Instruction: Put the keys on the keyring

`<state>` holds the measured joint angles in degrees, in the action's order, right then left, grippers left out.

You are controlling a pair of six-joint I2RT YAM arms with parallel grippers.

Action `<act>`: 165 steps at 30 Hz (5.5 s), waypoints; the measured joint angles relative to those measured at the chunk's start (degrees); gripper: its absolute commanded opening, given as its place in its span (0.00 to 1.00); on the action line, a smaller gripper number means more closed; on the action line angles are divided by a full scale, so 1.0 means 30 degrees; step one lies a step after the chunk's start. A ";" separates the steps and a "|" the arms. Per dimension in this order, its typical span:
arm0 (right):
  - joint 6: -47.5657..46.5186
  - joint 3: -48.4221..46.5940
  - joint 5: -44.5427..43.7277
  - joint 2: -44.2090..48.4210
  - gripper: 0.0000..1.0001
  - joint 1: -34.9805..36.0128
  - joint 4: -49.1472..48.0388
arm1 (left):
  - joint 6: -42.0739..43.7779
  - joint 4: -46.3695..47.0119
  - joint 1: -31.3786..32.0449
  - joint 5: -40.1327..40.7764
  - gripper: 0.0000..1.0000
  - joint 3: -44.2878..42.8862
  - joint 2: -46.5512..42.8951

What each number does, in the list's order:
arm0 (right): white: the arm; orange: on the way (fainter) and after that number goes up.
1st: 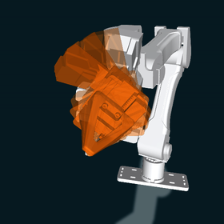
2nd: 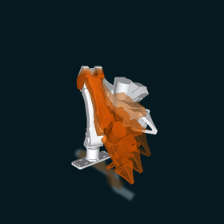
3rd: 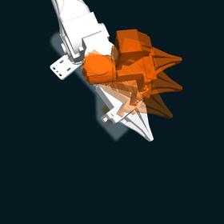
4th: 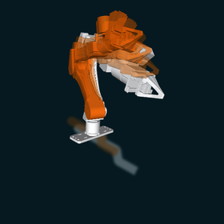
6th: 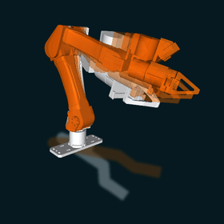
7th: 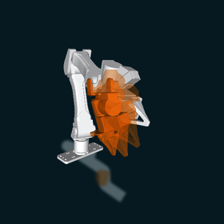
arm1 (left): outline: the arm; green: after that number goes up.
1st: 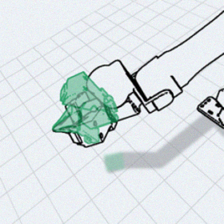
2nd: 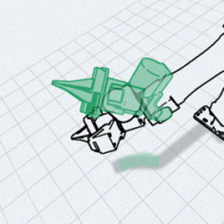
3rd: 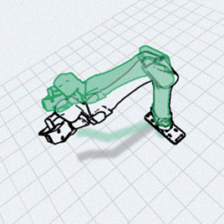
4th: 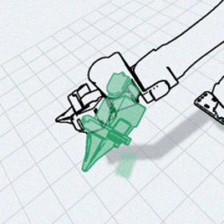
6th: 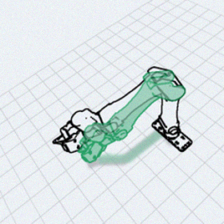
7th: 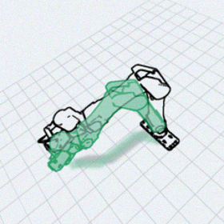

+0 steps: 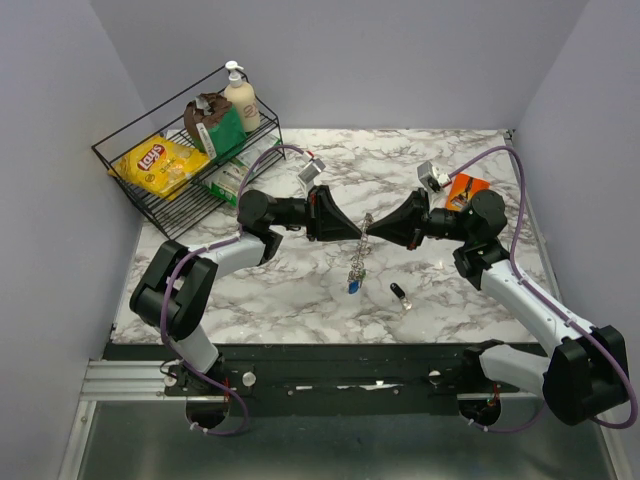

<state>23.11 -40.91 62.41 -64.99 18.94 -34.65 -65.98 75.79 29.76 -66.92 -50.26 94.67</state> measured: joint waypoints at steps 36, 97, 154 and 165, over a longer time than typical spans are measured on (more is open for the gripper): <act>-0.3759 -0.0685 -0.3067 0.2922 0.91 -0.0066 0.5639 | 1.8935 -2.4800 0.2229 0.6674 0.00 -0.5289 -0.4102; -0.6288 -0.0743 0.0452 0.1494 0.49 0.1486 0.7883 | 2.8523 -3.0592 0.4838 0.8976 0.00 -0.3730 -0.8233; -0.1457 -0.1304 -0.0226 0.1355 0.01 0.2098 -0.0211 | 1.7908 -1.7311 0.1129 0.4299 0.40 -0.0058 -1.0491; -0.0189 -0.1304 -0.0226 0.0925 0.01 0.2098 -0.1858 | 1.7180 -1.6283 0.1464 0.3723 0.35 -0.0073 -0.9690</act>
<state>22.55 -44.82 61.73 -62.22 25.23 -40.23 -14.44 26.94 34.15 -55.75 -50.48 65.60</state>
